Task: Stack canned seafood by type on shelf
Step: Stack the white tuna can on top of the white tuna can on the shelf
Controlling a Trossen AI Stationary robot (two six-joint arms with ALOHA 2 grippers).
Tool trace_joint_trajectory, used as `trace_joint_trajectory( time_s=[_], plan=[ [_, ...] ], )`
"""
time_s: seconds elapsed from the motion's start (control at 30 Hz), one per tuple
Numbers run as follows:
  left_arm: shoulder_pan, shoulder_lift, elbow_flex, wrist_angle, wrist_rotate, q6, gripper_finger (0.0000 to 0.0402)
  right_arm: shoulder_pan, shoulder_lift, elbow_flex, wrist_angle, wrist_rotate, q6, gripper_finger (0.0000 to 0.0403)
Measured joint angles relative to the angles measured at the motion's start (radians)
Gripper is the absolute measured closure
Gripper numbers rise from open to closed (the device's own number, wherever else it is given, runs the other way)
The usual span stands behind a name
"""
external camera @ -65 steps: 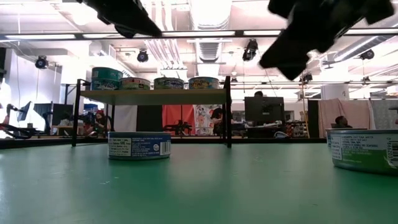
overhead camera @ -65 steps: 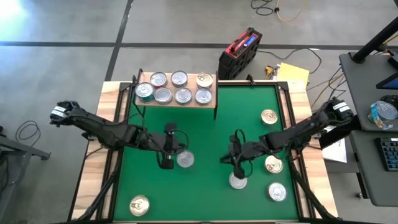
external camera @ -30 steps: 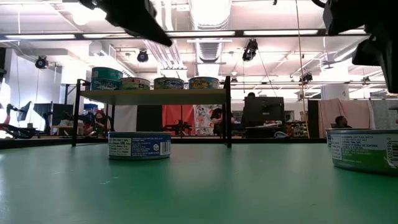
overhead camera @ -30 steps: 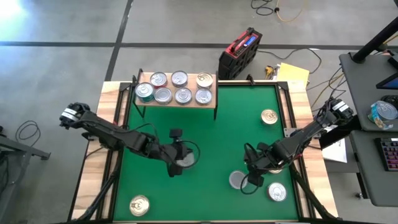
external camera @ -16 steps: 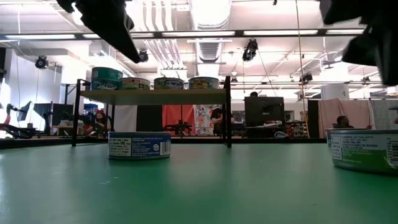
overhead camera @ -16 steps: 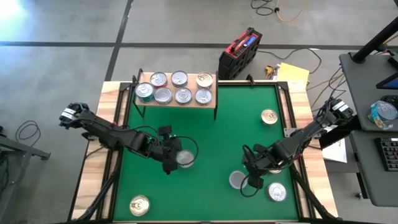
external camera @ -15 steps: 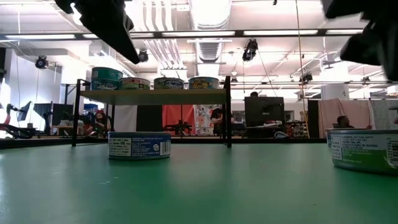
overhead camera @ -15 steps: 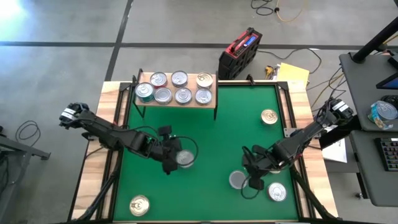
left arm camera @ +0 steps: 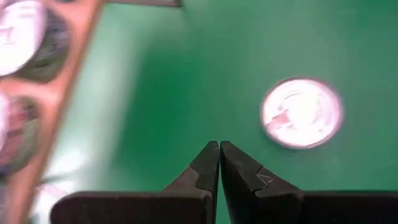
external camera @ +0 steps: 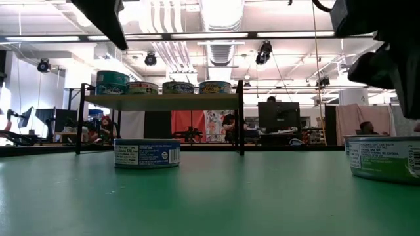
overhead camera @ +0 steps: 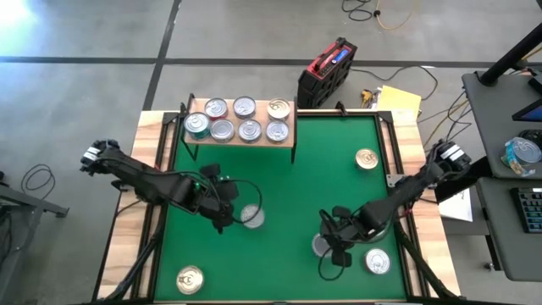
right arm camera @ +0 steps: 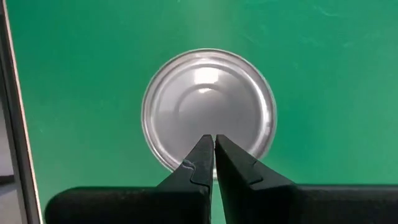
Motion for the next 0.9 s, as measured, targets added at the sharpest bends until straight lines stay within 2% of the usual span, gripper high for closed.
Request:
trace_joint_trajectory(
  time_s=[0.13, 0.23, 0.53, 0.77, 0.9],
  plan=[
    [-0.014, 0.0, 0.071, -0.166, -0.062, -0.064, 0.0401, -0.003, 0.026, 0.0, 0.034, 0.0, -0.008, 0.0394],
    [-0.016, -0.001, 0.103, -0.232, -0.084, -0.088, 0.0401, -0.004, 0.038, 0.0, 0.053, 0.022, -0.009, 0.0394],
    [-0.038, 0.0, 0.096, -0.242, -0.089, -0.076, 0.0401, -0.044, 0.08, 0.001, 0.067, 0.035, -0.038, 0.0394],
    [-0.065, 0.0, 0.095, -0.269, -0.09, -0.135, 0.0401, -0.095, 0.105, 0.005, 0.089, 0.017, -0.089, 0.0394],
    [-0.093, 0.0, 0.094, -0.274, -0.09, -0.167, 0.0401, -0.135, 0.105, 0.004, 0.084, 0.075, -0.092, 0.0394]
  ],
)
